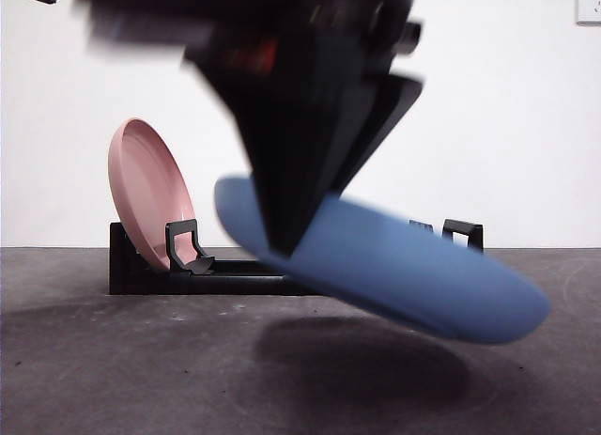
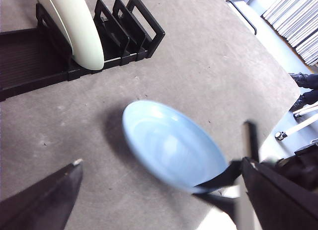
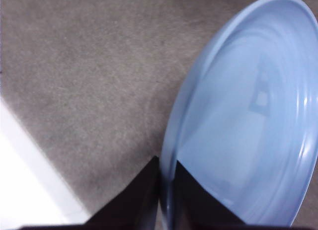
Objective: Place the plate
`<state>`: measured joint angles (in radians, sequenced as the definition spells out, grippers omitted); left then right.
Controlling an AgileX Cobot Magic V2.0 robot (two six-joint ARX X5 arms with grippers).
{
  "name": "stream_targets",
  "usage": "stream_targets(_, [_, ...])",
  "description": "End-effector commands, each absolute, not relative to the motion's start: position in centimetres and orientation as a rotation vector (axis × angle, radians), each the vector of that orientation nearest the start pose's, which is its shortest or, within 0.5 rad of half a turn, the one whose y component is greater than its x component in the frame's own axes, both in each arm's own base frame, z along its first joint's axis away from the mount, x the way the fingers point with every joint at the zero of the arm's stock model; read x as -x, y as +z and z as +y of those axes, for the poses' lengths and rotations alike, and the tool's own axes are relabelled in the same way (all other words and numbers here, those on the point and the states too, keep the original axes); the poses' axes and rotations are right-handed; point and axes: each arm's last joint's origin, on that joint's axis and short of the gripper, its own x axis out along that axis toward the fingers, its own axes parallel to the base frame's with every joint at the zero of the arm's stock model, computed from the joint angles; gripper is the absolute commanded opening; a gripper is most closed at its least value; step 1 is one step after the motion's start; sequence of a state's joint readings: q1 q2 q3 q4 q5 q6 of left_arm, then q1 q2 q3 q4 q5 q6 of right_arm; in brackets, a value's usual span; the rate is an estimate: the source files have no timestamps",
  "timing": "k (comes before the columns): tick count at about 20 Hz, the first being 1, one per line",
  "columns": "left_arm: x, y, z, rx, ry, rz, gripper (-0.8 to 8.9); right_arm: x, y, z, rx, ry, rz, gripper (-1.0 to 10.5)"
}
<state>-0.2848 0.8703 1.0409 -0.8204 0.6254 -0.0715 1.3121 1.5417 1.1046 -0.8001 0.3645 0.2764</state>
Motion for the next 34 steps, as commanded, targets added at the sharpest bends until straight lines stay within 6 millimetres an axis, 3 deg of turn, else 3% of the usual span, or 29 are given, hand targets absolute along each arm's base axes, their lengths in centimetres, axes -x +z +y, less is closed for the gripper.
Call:
stream_targets(1, [-14.3,35.7,-6.0,0.178,-0.861,0.676,5.00,-8.0,21.6,29.1,0.802,0.681,0.910,0.1])
stream_targets(9, [-14.3,35.7,-6.0,0.178,-0.861,0.677,5.00,-8.1,19.7,30.3,0.849,0.690,0.905,0.2])
stream_targets(14, [-14.3,35.7,-6.0,0.178,-0.861,0.677,5.00,-8.1,19.8,30.1,0.836,0.671,0.921,3.1])
stream_targets(18, [-14.3,35.7,-6.0,0.177,-0.861,0.677,5.00,-8.3,20.8,29.5,0.775,0.662,0.956,3.4])
stream_targets(21, [-14.3,35.7,-6.0,0.174,-0.862,0.675,5.00,-8.5,23.2,28.3,0.635,0.688,0.993,3.4])
stream_targets(25, [-14.3,35.7,-6.0,0.170,-0.863,0.672,5.00,-9.1,27.8,25.4,0.407,0.773,0.959,3.4])
stream_targets(30, [-15.1,35.3,-6.1,0.162,-0.804,0.703,4.99,-11.1,33.0,20.0,0.110,0.832,0.862,3.4])
stream_targets(34, [-16.3,34.6,-6.2,0.160,-0.701,0.758,4.99,-12.4,35.3,15.3,0.001,0.805,0.794,3.4])
